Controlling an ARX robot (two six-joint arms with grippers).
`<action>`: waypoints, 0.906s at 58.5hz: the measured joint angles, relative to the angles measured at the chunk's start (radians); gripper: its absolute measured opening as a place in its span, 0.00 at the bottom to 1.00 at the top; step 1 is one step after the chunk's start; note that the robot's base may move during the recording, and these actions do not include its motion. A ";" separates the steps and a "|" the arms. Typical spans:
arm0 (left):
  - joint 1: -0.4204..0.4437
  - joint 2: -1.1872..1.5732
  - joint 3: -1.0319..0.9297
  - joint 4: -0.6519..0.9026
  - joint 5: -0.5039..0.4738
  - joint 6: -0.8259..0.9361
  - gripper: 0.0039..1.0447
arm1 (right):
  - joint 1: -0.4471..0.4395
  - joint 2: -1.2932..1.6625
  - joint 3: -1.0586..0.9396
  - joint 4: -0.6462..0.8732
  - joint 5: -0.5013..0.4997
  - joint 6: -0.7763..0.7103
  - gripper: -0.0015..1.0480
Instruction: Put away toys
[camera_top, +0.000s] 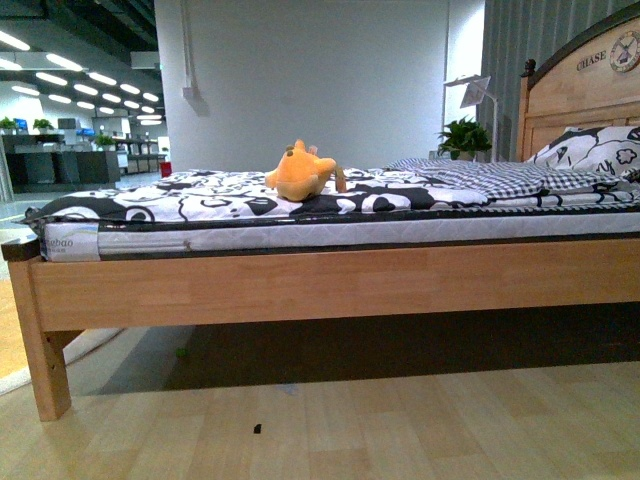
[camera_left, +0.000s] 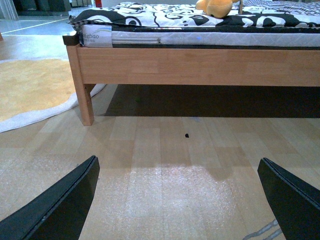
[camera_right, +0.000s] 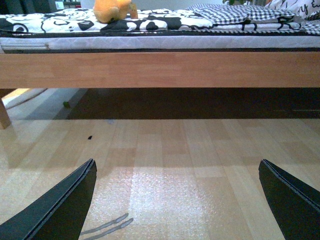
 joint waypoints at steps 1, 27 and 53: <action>0.000 0.000 0.000 0.000 0.000 0.000 0.94 | 0.000 0.000 0.000 0.000 0.000 0.000 0.94; 0.000 0.000 0.000 0.000 0.000 0.000 0.94 | 0.000 0.000 0.000 0.000 0.000 0.000 0.94; 0.000 0.000 0.000 0.000 0.000 0.000 0.94 | 0.000 0.000 0.000 0.000 0.000 0.000 0.94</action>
